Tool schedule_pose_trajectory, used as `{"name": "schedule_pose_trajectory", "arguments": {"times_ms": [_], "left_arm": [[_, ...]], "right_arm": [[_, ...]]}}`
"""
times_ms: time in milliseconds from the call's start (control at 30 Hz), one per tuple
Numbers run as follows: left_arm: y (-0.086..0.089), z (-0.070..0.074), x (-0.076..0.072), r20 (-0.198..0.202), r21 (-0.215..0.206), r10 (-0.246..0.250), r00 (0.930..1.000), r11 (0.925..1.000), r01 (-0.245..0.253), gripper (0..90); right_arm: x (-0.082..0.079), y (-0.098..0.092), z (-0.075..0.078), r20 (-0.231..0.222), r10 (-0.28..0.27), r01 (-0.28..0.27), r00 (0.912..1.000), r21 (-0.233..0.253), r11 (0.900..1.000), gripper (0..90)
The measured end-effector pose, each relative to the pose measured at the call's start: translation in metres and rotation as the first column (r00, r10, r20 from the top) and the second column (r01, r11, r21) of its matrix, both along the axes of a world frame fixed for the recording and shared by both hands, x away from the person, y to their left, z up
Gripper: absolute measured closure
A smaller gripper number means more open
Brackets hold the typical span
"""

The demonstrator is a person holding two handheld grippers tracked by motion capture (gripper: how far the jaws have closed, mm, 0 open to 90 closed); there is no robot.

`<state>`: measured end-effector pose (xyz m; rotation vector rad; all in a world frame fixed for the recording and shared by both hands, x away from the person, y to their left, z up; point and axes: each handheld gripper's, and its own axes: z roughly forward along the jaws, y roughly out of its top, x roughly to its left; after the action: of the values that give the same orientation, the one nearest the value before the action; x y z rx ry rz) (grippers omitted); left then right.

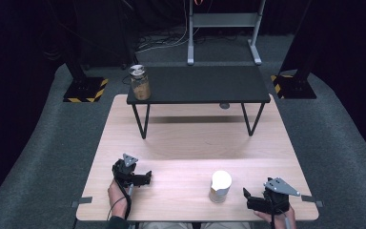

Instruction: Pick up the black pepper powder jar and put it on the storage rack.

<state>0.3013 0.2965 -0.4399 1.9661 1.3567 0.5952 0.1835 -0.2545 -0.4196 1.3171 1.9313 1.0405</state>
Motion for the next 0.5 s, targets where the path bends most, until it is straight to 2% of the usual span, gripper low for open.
{"name": "schedule_pose_trajectory", "arguments": {"times_ms": [500], "left_arm": [[-0.001, 0.0, -0.001, 0.0, -0.002, 0.015, 0.9999, 0.9999, -0.015, 0.1]], "right_arm": [[-0.004, 0.013, 0.008, -0.005, -0.019, 0.019, 0.9998, -0.033, 0.999, 0.6]]}}
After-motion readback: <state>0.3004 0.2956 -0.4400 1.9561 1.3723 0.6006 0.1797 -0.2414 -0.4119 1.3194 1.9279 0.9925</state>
